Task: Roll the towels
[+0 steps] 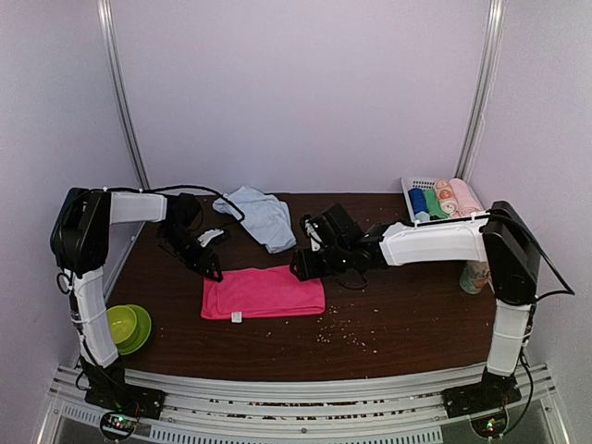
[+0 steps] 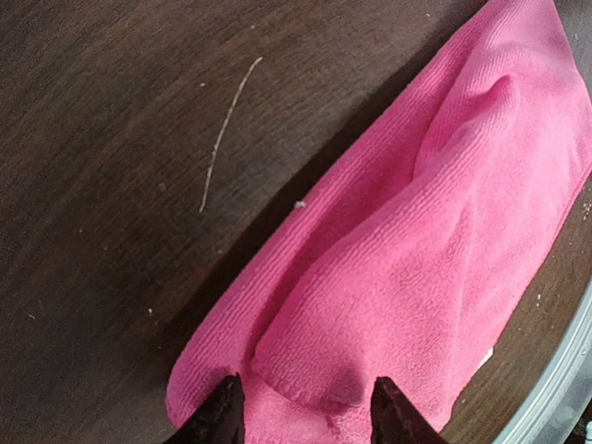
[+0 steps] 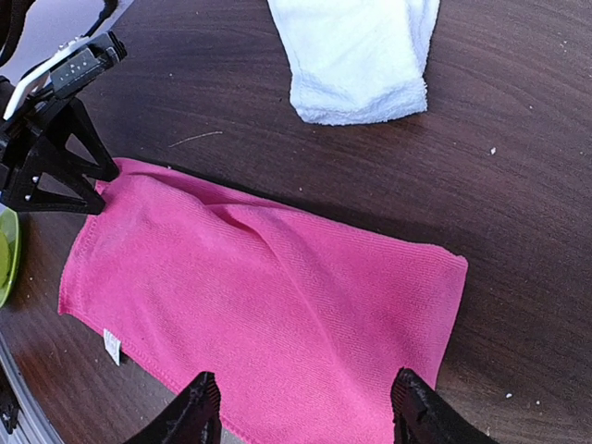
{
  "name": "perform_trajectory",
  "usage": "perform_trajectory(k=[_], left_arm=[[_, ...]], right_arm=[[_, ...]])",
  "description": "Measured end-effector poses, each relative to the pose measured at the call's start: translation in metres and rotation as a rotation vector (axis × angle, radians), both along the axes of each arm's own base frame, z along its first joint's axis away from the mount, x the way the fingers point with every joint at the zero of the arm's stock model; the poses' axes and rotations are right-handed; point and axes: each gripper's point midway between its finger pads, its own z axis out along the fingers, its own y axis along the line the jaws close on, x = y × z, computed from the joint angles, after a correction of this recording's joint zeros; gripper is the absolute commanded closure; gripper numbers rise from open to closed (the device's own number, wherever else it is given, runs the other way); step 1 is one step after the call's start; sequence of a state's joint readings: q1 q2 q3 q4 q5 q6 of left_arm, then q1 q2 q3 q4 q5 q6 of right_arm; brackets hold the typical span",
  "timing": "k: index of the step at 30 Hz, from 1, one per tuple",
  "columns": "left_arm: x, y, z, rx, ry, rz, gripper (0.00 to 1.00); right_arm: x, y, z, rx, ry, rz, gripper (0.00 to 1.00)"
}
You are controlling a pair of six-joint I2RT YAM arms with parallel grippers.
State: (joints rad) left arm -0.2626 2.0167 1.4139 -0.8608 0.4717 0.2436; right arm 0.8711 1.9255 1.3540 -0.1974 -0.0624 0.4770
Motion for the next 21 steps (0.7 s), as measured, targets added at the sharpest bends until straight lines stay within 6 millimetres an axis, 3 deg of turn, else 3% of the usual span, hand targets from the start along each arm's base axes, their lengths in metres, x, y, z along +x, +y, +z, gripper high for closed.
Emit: perform_trajectory(k=[7,15,21], left_arm=[[-0.0014,-0.0035,0.0019,-0.024,0.007,-0.003,0.7],[-0.001,-0.0029,0.0016,-0.019,0.007,0.0,1.0],[0.0056,0.0039,0.0069,0.021,-0.052,0.012,1.0]], right_arm=[[-0.0003,0.0018,-0.0077,-0.004,0.011,0.006,0.37],[-0.0003,0.0019,-0.0077,-0.004,0.011,0.006,0.37],[-0.0003,0.0019,-0.0077,-0.004,0.011,0.006,0.37]])
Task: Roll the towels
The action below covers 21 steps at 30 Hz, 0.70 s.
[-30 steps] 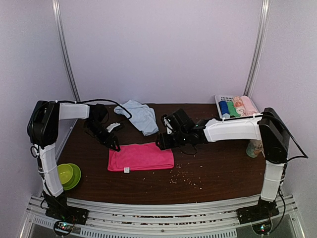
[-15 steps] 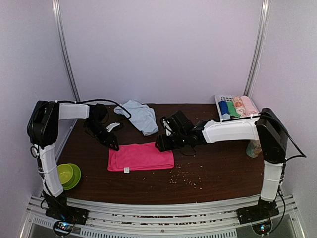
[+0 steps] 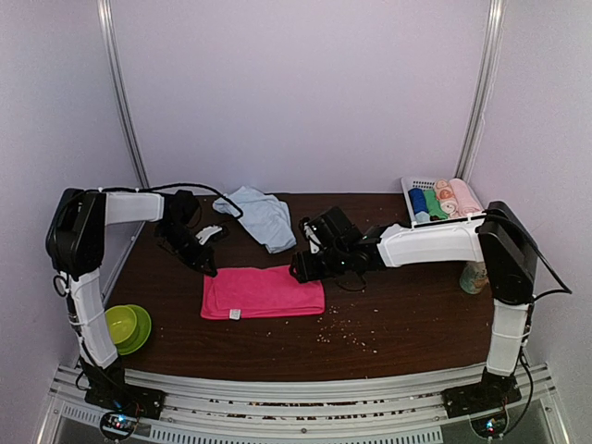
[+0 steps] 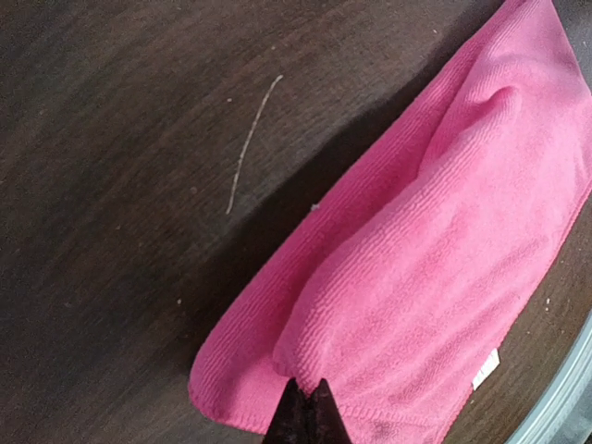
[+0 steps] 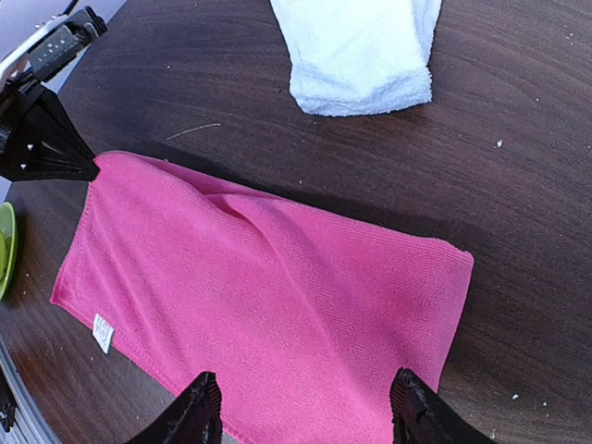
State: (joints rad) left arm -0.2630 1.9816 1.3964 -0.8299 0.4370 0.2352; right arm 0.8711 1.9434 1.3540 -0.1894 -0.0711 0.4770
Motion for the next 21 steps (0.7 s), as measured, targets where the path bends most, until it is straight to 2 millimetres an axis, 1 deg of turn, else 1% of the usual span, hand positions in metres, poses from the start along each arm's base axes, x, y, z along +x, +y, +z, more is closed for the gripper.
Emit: perform_trajectory(k=[4,7,8,10,14,16,18,20,21], left_arm=[[0.001,0.01,0.02,0.039,-0.083,0.018,1.0],[0.002,0.017,0.034,0.067,-0.137,0.032,1.0],[0.002,0.019,0.036,0.077,-0.146,0.035,1.0],[0.003,0.022,0.036,0.096,-0.155,0.041,1.0],[0.001,0.03,0.026,0.142,-0.146,0.049,1.0],[0.002,0.033,0.022,0.163,-0.142,0.052,0.89],[0.003,0.036,0.016,0.186,-0.134,0.055,0.75],[0.007,0.039,0.01,0.214,-0.129,0.056,0.67],[0.009,0.041,0.007,0.226,-0.127,0.057,0.62]], right_arm=[[-0.001,0.001,-0.001,0.0,0.002,0.004,0.37],[-0.002,0.002,-0.007,-0.009,0.01,0.008,0.37],[-0.002,0.002,-0.009,-0.012,0.013,0.008,0.37],[-0.003,0.004,-0.013,-0.02,0.019,0.011,0.38],[-0.004,0.007,-0.015,-0.028,0.023,0.017,0.37],[-0.004,0.009,-0.012,-0.028,0.021,0.021,0.37],[-0.005,0.012,-0.009,-0.028,0.015,0.026,0.37],[-0.006,0.014,-0.006,-0.035,0.007,0.031,0.37],[-0.006,0.014,-0.005,-0.045,-0.001,0.034,0.37]])
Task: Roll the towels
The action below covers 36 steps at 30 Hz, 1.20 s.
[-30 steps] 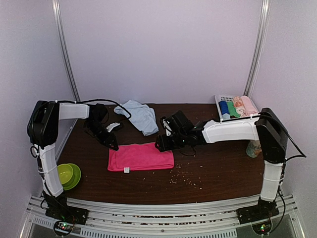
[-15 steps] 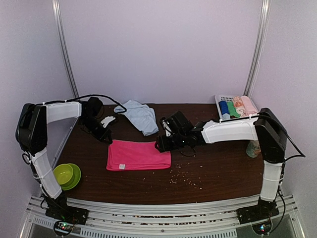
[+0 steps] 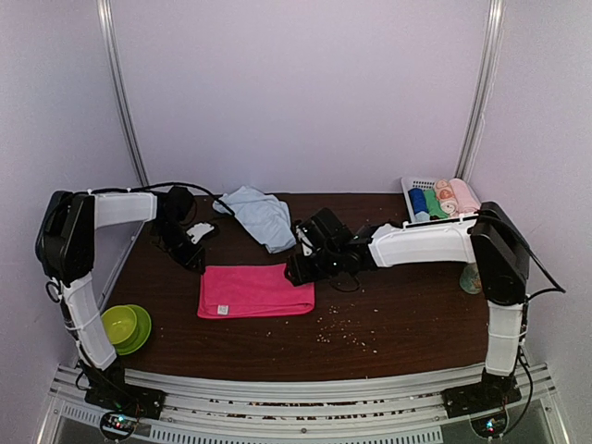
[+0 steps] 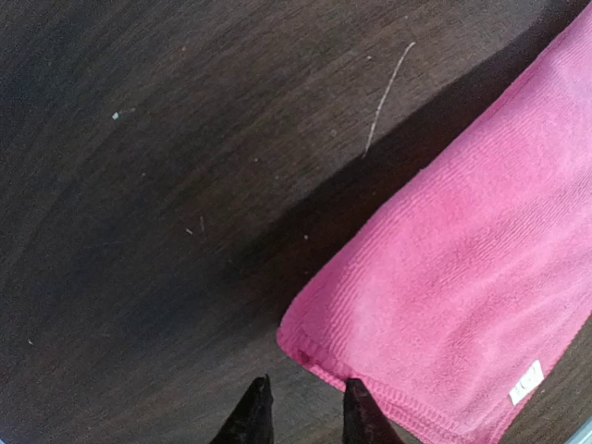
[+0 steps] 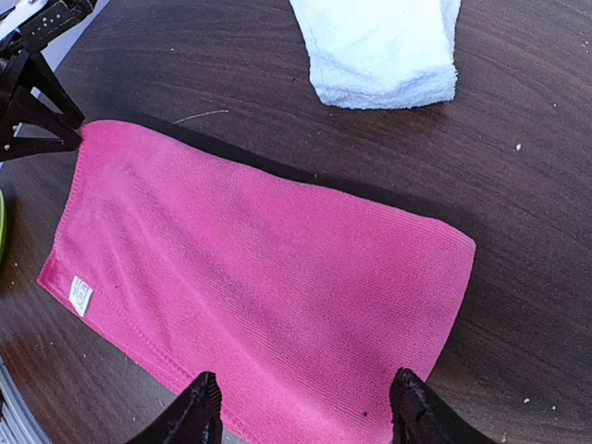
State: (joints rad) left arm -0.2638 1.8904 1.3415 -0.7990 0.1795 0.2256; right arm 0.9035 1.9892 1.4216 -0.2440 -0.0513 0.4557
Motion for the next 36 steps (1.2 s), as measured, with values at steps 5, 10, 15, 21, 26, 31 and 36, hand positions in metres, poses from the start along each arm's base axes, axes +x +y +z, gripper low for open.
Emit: perform_trajectory(k=[5,10,15,21,26,31,36], left_arm=[[0.006,0.007,0.002,0.043,-0.023,-0.001,0.31],[0.008,0.008,0.026,0.051,-0.104,-0.014,0.32],[-0.02,-0.018,0.053,0.035,-0.19,-0.168,0.39],[-0.074,-0.056,0.021,0.067,-0.133,-0.424,0.47],[-0.075,-0.055,0.001,0.104,-0.105,-0.456,0.56],[-0.079,-0.055,-0.02,0.138,-0.061,-0.482,0.62],[-0.087,-0.053,-0.027,0.154,-0.039,-0.5,0.63]], right_arm=[[-0.002,-0.005,-0.004,-0.063,-0.02,-0.008,0.37],[-0.001,-0.016,-0.008,-0.128,-0.041,-0.034,0.37],[0.001,-0.023,-0.01,-0.161,-0.056,-0.056,0.37],[0.004,-0.027,-0.01,-0.181,-0.066,-0.071,0.44],[0.009,-0.022,-0.011,-0.183,-0.075,-0.079,0.5],[0.021,-0.009,-0.017,-0.193,-0.077,-0.086,0.59],[0.018,-0.02,-0.033,-0.258,-0.053,-0.094,0.67]])
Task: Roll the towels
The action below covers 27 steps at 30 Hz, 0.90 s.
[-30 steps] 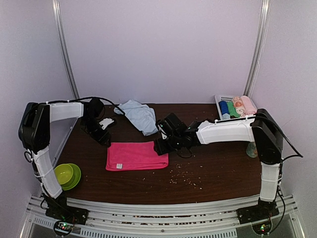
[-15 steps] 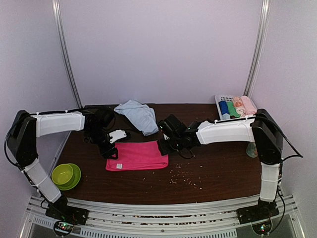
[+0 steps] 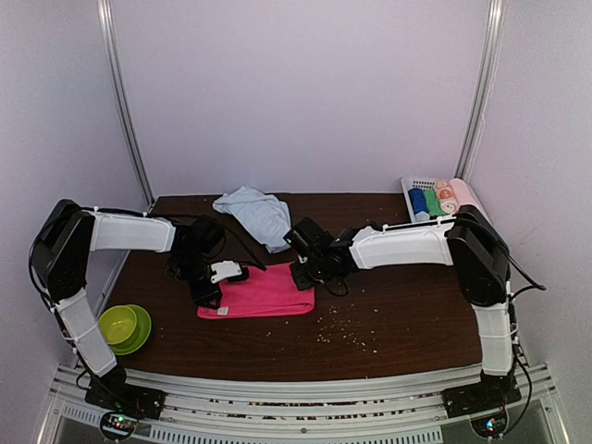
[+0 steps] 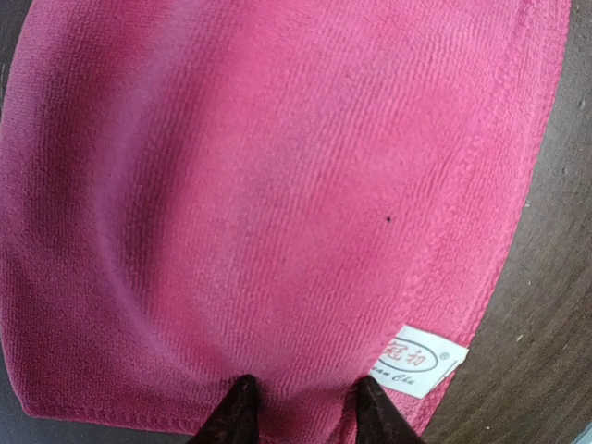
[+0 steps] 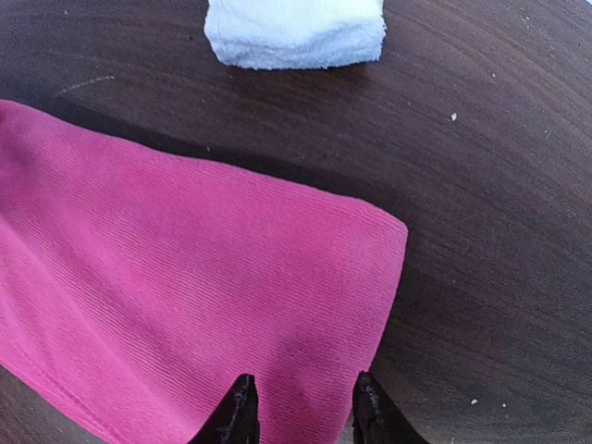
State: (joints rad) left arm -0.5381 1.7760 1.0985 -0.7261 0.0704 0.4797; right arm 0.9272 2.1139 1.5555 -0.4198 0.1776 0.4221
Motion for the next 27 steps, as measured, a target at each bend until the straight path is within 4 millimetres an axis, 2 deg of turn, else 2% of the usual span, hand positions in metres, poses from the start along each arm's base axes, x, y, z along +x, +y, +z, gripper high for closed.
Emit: perform_trajectory(k=[4,11,16,21,27], left_arm=[[-0.002,0.001,-0.003,0.004,0.01,-0.006,0.62],[-0.007,-0.002,-0.005,-0.009,0.035,-0.026,0.52],[-0.011,-0.003,-0.005,-0.021,0.058,-0.04,0.46],[-0.014,-0.005,-0.004,-0.034,0.072,-0.044,0.41],[-0.023,-0.007,0.001,-0.057,0.105,-0.052,0.37]], right_arm=[[-0.008,-0.011,-0.011,-0.055,0.025,-0.002,0.68],[-0.017,-0.022,-0.032,-0.126,0.057,0.002,0.68],[-0.02,-0.022,-0.032,-0.149,0.047,0.013,0.6],[-0.026,-0.026,-0.032,-0.152,0.044,0.025,0.58],[-0.04,-0.038,-0.021,-0.149,0.055,0.037,0.54]])
